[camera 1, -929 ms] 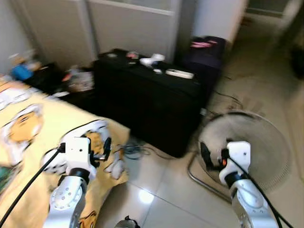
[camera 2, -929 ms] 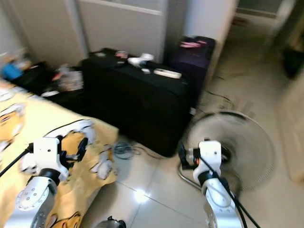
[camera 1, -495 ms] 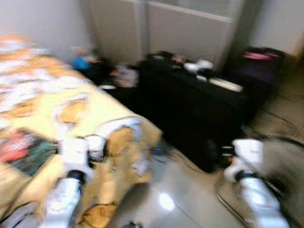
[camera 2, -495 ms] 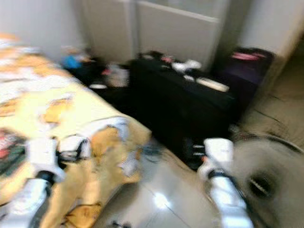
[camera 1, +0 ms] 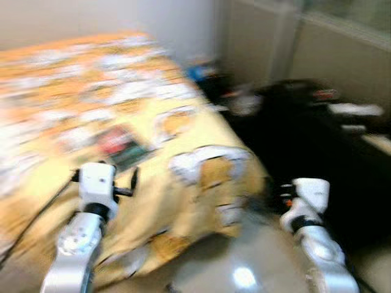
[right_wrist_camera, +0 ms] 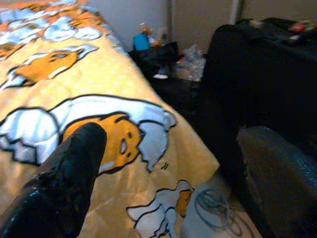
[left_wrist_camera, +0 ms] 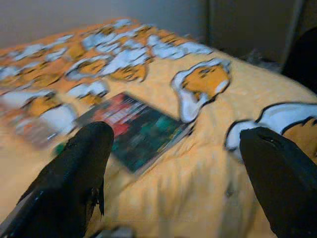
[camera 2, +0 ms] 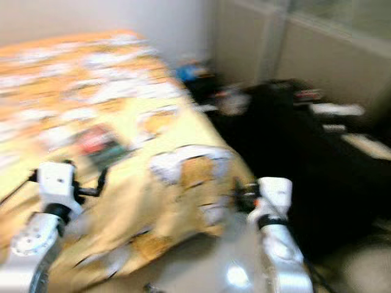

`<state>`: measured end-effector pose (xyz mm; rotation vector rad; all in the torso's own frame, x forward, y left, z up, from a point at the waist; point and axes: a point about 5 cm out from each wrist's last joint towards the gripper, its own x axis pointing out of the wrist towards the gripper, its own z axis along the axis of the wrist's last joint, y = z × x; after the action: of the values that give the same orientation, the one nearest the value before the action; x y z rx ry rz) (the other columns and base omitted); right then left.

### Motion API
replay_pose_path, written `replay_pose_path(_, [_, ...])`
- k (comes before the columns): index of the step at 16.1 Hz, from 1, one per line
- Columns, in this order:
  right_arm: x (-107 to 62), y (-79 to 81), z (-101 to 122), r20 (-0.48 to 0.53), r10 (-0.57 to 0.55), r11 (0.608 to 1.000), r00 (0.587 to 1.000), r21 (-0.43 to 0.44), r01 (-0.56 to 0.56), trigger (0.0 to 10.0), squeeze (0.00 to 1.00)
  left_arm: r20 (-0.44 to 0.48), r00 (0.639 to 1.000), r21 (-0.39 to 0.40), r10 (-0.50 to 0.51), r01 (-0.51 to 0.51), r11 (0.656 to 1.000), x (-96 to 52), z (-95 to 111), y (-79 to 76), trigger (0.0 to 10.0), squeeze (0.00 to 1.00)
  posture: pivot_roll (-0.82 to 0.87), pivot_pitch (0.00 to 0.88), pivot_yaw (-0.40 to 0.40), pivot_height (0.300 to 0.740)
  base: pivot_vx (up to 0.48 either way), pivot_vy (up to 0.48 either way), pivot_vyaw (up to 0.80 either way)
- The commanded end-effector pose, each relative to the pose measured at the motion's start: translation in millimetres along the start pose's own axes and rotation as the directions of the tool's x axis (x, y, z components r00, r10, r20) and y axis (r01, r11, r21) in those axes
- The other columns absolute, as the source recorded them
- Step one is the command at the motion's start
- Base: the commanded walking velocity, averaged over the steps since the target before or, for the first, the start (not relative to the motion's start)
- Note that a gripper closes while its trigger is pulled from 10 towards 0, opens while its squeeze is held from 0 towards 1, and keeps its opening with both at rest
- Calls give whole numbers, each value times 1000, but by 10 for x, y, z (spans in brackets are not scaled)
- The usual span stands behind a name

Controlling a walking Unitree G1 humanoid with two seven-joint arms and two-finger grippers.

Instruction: Clean up the room

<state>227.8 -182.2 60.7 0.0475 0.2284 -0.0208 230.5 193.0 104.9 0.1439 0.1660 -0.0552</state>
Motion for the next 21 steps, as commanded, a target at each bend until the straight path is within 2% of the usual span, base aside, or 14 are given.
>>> replay_pose_path(1, [4,38,71,39,2,1000,999,2,-2,10000,1000,13,1000,0,-3,3,1000,0,60,16,10000,0,-13,0,26,740,0,0,0])
replay_pose_path(4, [12,73,125,45,-3,1000,999,-26,4,10000,1000,19,999,9,-40,40,999,144,57,-53,10000,0,-39,0,50,740,0,269,0])
replay_pose_path(7, [26,50,173,33,-33,997,999,-71,35,10000,282,19,998,-3,-53,53,999,231,61,-132,10000,0,-62,0,55,740,0,268,0])
replay_pose_path(8, [30,52,183,26,-27,998,999,-56,28,10000,208,20,998,2,-59,58,998,237,62,-154,10000,0,-64,0,56,740,0,270,0])
replay_pose_path(9, [37,44,208,32,-35,998,999,-58,37,10000,0,24,998,1,-57,57,998,246,69,-171,10000,0,-56,0,52,740,0,266,0])
replay_pose_path(11, [29,58,204,17,-31,999,999,-25,32,10000,0,31,998,4,-52,52,999,241,86,-165,10000,0,-35,0,42,740,0,266,0])
replay_pose_path(12, [31,83,214,9,-18,1000,1000,-25,18,10000,0,31,999,4,-22,22,1000,205,93,-106,10000,0,-17,0,35,740,0,270,0])
replay_pose_path(14, [17,99,196,11,-32,998,999,-62,33,10000,0,24,1000,13,3,-3,1000,140,61,-35,10000,0,-10,0,29,740,0,266,0])
replay_pose_path(15, [4,66,197,25,-68,991,997,-118,70,10000,0,25,1000,12,7,-7,1000,113,60,-39,10000,0,-8,0,30,740,0,266,0])
replay_pose_path(17, [6,26,213,17,-80,993,997,-86,82,10000,0,46,999,-16,15,-14,1000,105,102,-66,10000,0,-13,0,32,740,0,0,0])
replay_pose_path(18, [15,62,238,2,-26,999,1000,-25,26,10000,0,43,999,-35,30,-29,999,114,110,-70,10000,0,-16,0,34,740,0,0,0])
replay_pose_path(19, [26,89,270,21,1,1000,1000,-8,-1,10000,0,52,998,-20,40,-39,999,127,127,-70,10000,0,-16,0,35,740,0,0,0])
replay_pose_path(20, [88,145,299,27,43,996,999,-76,-41,10000,0,67,997,-14,25,-24,1000,141,144,-95,10000,0,-16,0,37,740,0,0,0])
replay_pose_path(21, [134,201,345,41,82,992,996,-94,-78,10000,0,70,997,-18,28,-26,999,142,152,-97,10000,0,-14,0,35,740,0,0,800])
